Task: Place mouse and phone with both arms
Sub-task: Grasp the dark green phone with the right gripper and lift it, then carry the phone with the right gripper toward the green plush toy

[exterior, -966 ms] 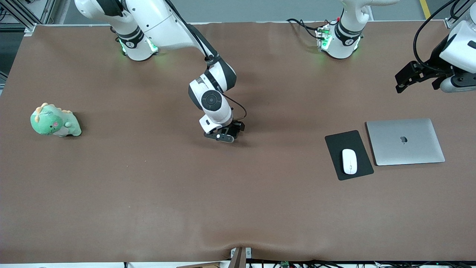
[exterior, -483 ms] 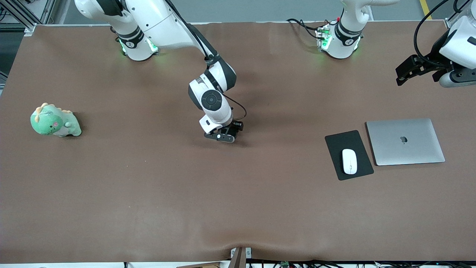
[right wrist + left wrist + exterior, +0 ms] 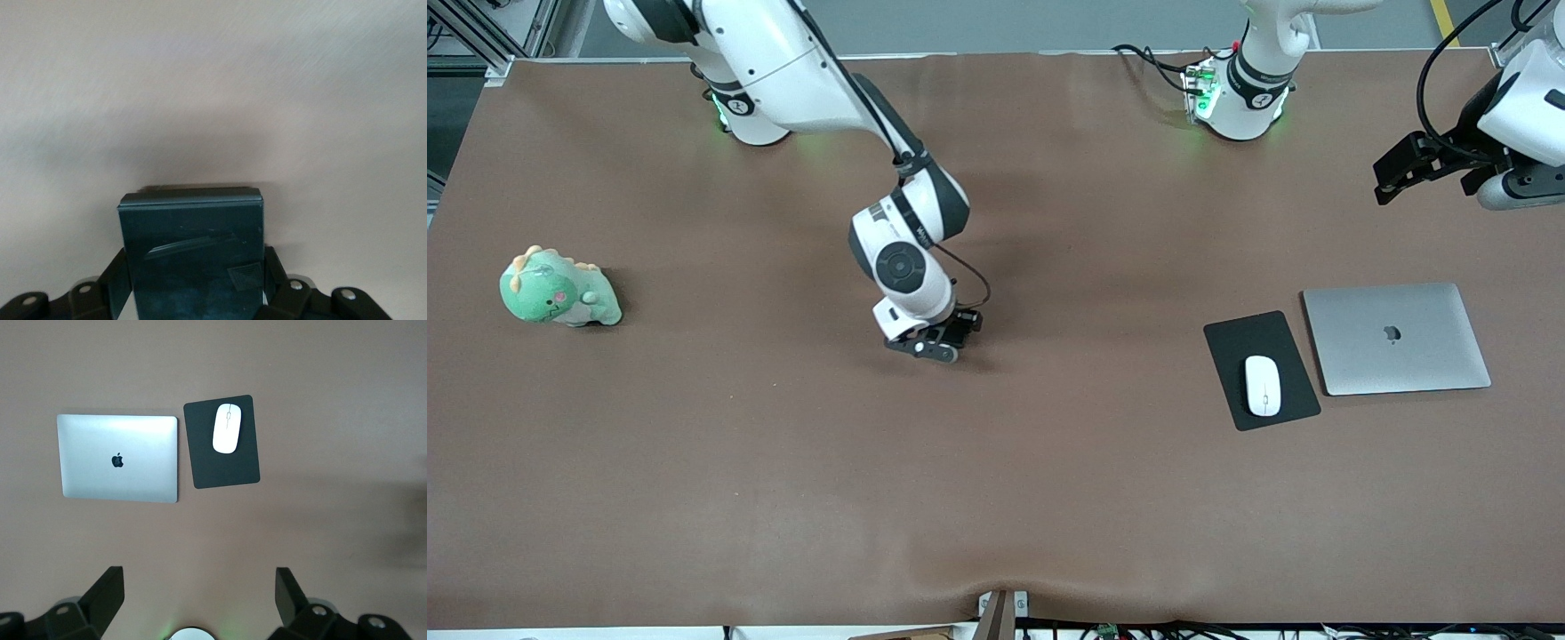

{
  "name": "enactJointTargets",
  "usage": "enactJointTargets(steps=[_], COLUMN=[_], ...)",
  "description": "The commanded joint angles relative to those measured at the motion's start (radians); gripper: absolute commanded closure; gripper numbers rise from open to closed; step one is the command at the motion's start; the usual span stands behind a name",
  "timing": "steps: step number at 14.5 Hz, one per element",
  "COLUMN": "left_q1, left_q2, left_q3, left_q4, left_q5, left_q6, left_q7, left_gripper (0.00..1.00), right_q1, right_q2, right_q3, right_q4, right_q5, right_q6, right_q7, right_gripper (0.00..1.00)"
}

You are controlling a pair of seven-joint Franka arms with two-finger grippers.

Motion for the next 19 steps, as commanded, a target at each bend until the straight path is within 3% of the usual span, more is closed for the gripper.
enactJointTargets(steps=[1, 15, 19], left_q1=[-0.003, -0.009, -0.012], left_q2=[-0.011, 0.013, 0.015], left_q3=[0.004, -0.001, -0.002], left_q4=[-0.004, -0.005, -0.007], left_q5=[-0.021, -0.041, -0.047], left_q6=[-0.004, 0.017, 0.017], left_q7=[0.002, 0.0, 0.0], left_gripper=[0.0, 0.0, 0.0], right_q1=[-0.07, -0.373, -0.413], right_q2=[-0.06, -0.269, -0.303], right_q3=[0.012, -0.005, -0.013], right_q4=[-0.008, -0.278, -0.342], right_q5=[-0.011, -0.035, -0.106], right_q6=[-0.086, -0.12, -0.098], right_q7=[-0.051, -0.367, -0.37], right_gripper=[1.0, 1.0, 1.0])
